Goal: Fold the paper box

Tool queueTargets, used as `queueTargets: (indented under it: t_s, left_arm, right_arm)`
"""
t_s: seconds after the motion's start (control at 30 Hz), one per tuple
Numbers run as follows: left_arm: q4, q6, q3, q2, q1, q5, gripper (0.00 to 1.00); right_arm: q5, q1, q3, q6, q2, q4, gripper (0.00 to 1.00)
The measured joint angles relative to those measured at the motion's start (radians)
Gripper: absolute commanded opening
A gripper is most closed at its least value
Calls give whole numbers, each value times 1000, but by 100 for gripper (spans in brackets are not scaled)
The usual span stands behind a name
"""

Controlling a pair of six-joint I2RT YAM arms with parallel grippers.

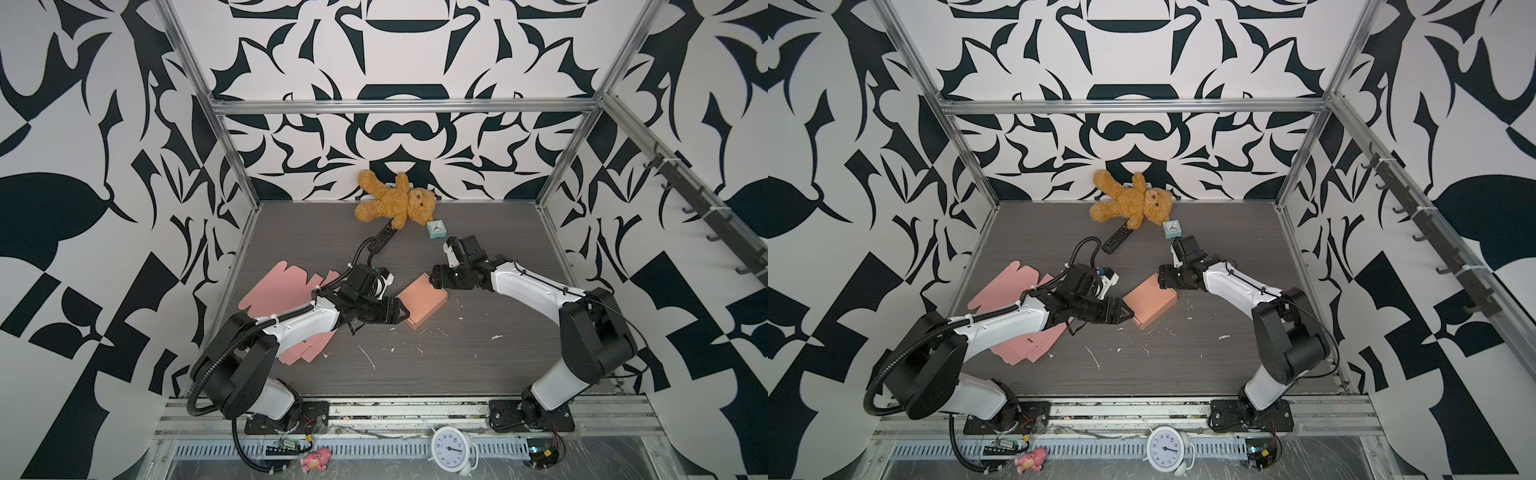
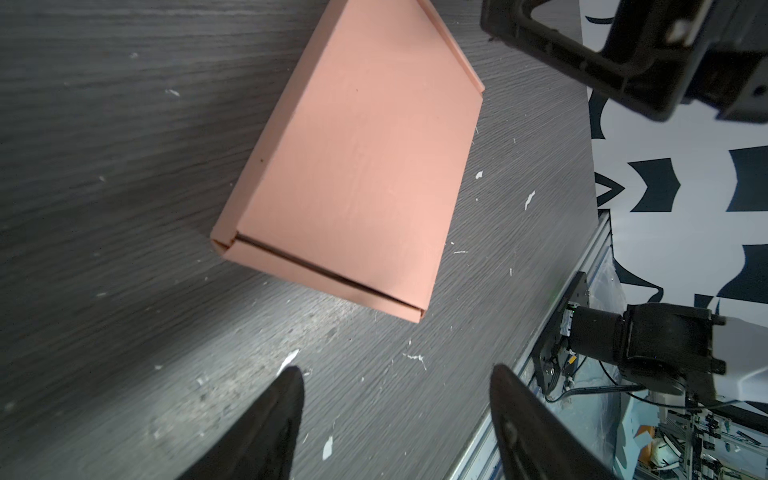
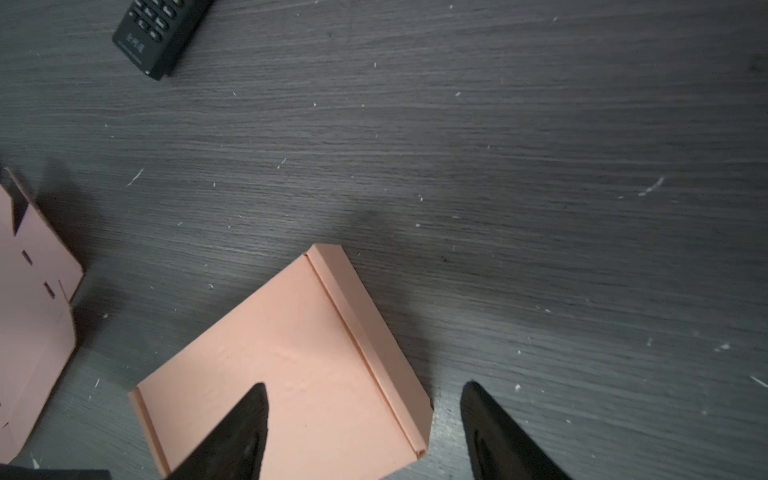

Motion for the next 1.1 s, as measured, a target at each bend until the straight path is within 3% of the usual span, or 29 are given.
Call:
queueTargets:
  t_s: [0.4,1.1]
  left_arm:
    - [60,-9,0,74,-4,21,74]
    - [47,19,120,205,-3,43,67]
  right_arm:
    - [-57,-5,45,2,128,30,75]
    - [-118,-18,-53,34,89,132,74]
